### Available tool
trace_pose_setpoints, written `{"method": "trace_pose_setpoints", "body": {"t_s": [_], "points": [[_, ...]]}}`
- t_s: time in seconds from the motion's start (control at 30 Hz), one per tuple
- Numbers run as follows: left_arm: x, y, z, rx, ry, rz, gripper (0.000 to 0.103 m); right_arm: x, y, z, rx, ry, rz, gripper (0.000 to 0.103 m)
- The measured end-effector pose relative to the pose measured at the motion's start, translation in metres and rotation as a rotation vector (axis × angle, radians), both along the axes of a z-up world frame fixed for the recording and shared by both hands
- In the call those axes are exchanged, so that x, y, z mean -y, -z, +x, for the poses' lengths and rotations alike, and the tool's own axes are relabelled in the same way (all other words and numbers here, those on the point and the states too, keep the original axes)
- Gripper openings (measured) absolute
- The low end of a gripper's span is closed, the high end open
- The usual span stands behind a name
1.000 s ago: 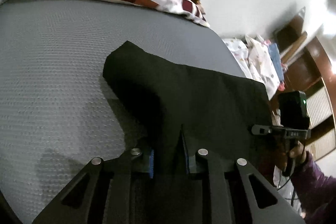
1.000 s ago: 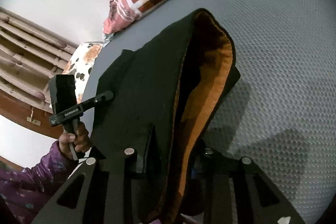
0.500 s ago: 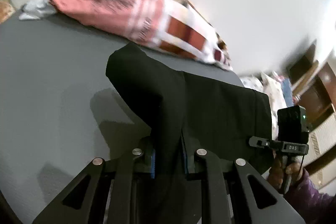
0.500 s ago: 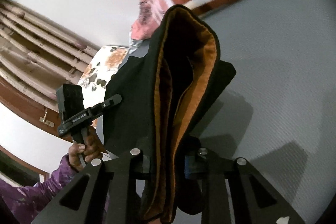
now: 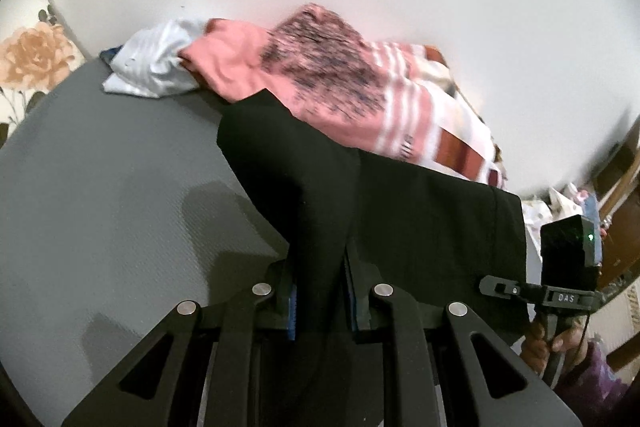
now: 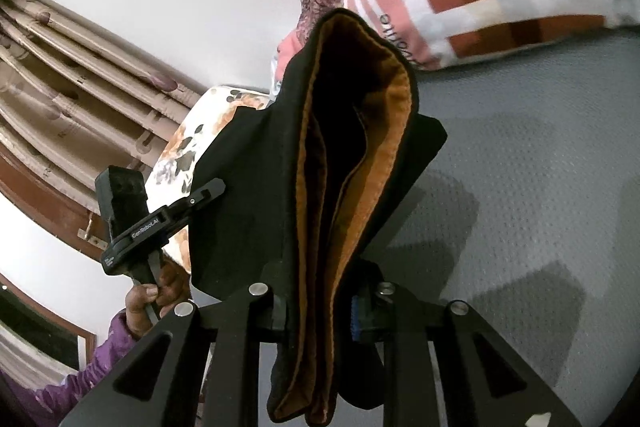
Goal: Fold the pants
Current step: 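Grasp the trousers with the left tool beside the right tool and lift together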
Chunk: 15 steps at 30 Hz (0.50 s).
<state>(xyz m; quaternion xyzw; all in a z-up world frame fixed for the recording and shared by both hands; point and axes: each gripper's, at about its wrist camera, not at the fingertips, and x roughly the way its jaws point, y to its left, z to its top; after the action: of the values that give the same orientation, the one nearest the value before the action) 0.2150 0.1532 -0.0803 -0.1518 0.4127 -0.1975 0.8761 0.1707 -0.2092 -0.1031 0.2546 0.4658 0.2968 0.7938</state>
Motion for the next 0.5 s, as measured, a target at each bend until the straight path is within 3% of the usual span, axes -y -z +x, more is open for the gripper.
{"method": "trace_pose_setpoints", "body": {"t_s": [0.5], "points": [[-0.030, 0.013, 0.038, 0.031, -0.044, 0.079, 0.017, -0.034, 0.010, 0.041, -0.011, -0.021, -0.015, 0.019]]}}
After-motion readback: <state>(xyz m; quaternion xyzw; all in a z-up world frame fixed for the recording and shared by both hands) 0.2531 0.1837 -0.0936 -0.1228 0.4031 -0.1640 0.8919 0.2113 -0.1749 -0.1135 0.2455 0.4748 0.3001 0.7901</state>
